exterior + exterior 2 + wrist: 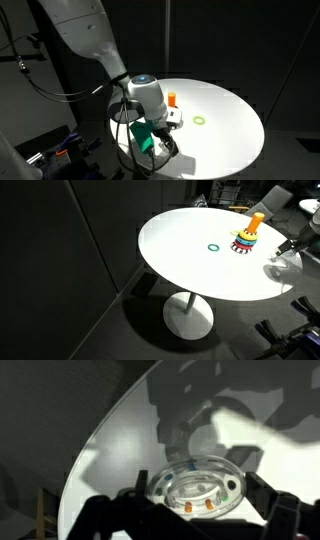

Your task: Put the clear ring on the table.

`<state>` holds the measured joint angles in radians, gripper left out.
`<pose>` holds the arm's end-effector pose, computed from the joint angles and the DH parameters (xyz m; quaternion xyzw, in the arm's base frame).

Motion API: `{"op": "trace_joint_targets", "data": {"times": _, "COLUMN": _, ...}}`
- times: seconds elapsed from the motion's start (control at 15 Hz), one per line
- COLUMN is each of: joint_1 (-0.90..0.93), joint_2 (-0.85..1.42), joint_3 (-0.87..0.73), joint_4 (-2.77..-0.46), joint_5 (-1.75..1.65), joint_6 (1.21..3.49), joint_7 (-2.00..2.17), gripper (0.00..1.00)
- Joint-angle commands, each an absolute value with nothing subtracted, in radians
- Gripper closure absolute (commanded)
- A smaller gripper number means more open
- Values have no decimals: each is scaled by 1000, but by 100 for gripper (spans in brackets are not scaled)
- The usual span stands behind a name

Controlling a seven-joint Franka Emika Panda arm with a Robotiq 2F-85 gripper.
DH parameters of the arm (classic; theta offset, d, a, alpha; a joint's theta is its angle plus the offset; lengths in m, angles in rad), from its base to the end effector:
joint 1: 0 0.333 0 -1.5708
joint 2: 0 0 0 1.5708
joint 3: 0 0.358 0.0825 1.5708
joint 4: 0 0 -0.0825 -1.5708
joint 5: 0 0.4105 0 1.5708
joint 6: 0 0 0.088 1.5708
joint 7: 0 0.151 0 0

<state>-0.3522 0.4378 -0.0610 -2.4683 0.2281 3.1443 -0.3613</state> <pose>0.4687 -0.2302 0.1168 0.9837 -0.1342 0.1113 0.0445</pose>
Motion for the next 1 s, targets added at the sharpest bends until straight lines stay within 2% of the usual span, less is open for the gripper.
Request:
{"op": "trace_joint_targets", "data": {"times": 0.0, "joint_1": -323, "joint_2": 457, "joint_3": -97, "joint_4": -2472, "joint_5": 205, "joint_6": 3153, "joint_7": -374, "gripper": 31}}
{"op": "trace_joint_targets", "data": {"times": 0.33, "joint_1": -319, "joint_2": 470, "joint_3": -130, "joint_4": -2472, "joint_5": 45, "joint_6": 3129, "joint_7": -278, "gripper": 31}}
{"op": "trace_joint_targets", "data": {"times": 0.47, "joint_1": -315, "joint_2": 467, "joint_3": -142, "joint_4": -2473, "joint_5": 6, "joint_6": 3120, "joint_7": -266, "gripper": 1}}
{"op": "trace_joint_targets", "data": {"times": 0.93, "joint_1": -327, "joint_2": 409, "joint_3": -131, "joint_4": -2487, "joint_5": -58, "joint_6": 3039, "joint_7": -277, "gripper": 0}}
